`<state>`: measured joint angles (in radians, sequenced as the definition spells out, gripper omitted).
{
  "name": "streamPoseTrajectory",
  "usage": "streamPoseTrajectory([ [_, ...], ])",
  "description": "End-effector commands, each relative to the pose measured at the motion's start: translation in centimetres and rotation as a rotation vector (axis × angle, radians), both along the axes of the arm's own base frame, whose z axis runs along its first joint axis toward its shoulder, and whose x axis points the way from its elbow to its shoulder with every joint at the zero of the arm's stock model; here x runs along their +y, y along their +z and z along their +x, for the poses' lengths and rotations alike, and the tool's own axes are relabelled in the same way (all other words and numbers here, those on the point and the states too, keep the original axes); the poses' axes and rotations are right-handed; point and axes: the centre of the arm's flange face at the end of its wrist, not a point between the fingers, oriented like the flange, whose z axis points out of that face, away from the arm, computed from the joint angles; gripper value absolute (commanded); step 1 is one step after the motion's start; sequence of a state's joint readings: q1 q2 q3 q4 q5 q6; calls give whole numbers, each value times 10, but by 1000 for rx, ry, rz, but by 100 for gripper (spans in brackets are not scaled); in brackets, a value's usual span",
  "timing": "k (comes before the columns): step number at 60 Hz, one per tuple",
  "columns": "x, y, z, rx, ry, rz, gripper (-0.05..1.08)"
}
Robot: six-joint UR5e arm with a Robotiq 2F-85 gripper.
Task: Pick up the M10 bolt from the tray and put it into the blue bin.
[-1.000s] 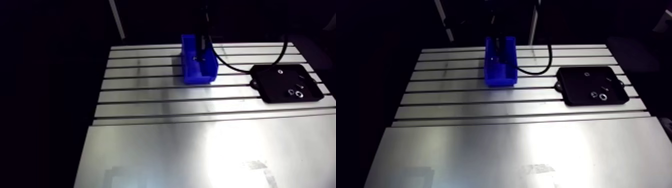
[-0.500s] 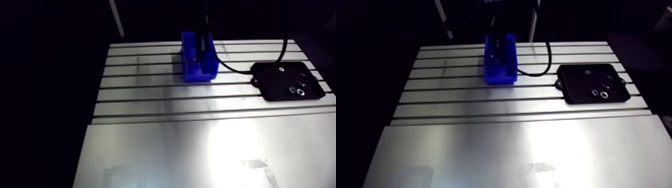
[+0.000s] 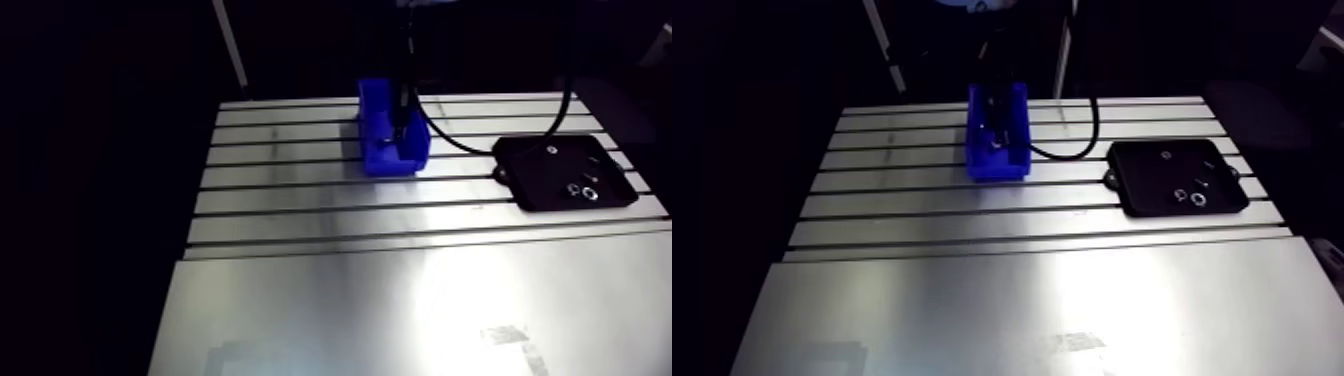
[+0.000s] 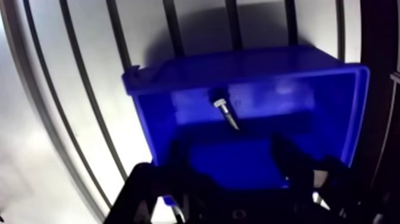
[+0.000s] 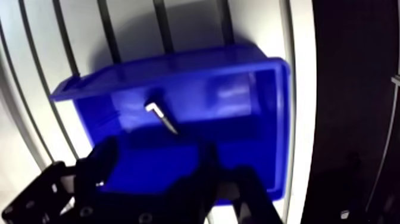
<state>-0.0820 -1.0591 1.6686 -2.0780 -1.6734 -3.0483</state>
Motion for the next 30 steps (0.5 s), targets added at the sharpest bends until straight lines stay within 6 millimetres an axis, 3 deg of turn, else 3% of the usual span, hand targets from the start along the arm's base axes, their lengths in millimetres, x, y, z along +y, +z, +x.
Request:
streamPoseTrajectory([
  [1, -1, 42, 9, 4, -5, -7, 1],
  [5, -1, 58, 11, 18, -5, -5, 1],
  [7, -1, 77, 14, 26, -9, -5, 1],
  [16, -1, 111, 19, 6, -106, -2, 1],
  [20, -2, 130, 19, 3, -230, 11, 1],
  [22, -2, 151, 18, 12, -380, 30, 1],
  [24, -2, 151, 18, 12, -380, 30, 1],
  [26, -1, 174, 15, 38, -559, 48, 1],
  [30, 0, 190, 14, 60, -733, 71, 1],
])
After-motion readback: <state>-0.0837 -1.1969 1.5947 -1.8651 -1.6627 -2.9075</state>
